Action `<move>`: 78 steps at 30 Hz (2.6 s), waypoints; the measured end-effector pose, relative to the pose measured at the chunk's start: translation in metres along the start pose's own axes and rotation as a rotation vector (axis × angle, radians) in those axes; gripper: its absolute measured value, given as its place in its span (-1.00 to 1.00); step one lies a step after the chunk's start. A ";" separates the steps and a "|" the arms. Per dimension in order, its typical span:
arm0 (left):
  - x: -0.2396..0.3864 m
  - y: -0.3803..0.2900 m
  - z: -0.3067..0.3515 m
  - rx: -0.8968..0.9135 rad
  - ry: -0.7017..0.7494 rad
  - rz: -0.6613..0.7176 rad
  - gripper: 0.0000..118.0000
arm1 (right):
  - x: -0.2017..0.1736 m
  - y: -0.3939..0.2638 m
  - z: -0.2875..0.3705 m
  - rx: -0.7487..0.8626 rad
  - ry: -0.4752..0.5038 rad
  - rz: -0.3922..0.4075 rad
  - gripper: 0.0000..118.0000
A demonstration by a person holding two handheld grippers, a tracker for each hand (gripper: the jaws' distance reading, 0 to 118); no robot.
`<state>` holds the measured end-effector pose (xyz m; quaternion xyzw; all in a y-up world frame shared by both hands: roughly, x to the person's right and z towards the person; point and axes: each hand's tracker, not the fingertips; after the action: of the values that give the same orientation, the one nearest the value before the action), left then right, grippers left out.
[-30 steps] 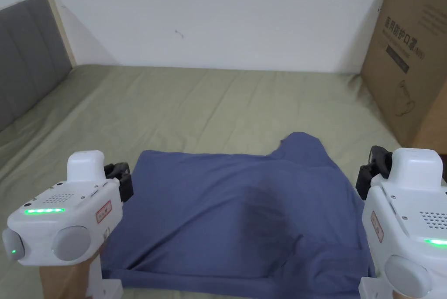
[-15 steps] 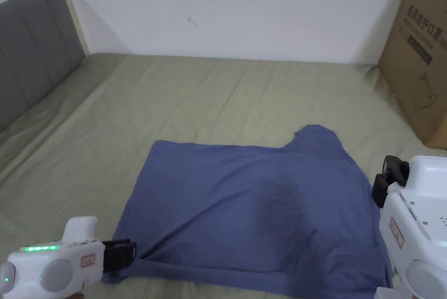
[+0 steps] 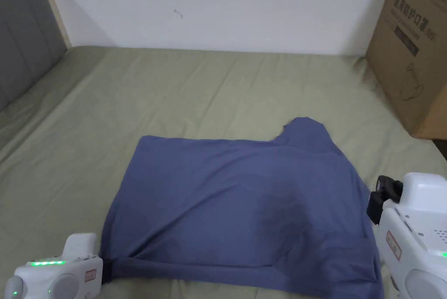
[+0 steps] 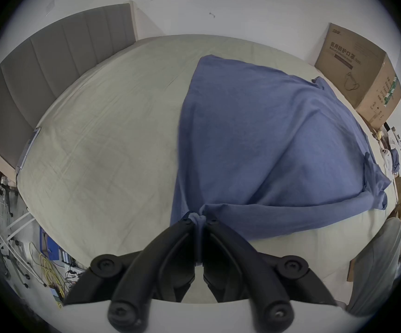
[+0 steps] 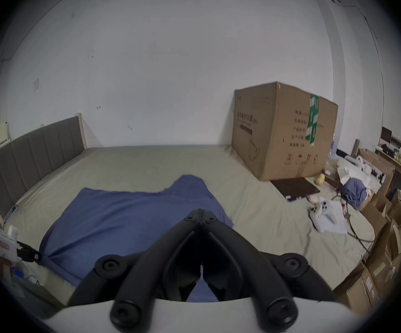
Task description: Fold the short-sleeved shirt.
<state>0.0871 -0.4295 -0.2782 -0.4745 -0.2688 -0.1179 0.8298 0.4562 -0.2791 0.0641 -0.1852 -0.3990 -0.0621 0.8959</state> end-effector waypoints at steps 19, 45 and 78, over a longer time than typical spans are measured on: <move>-0.002 0.015 0.029 0.089 -0.007 0.018 -0.94 | 0.038 -0.171 -0.063 -0.579 0.013 -0.079 -0.90; 0.027 0.165 -0.019 0.184 0.006 0.000 -0.94 | 0.039 -0.039 -0.173 -0.325 0.019 -0.102 -0.97; 0.066 0.180 0.108 0.652 -0.088 -0.009 0.46 | -0.003 0.087 -0.047 0.162 -0.010 -0.052 0.69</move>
<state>0.1867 -0.2396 -0.3285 -0.1875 -0.3300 -0.0088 0.9251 0.5096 -0.2174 0.0085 -0.1021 -0.4118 -0.0521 0.9040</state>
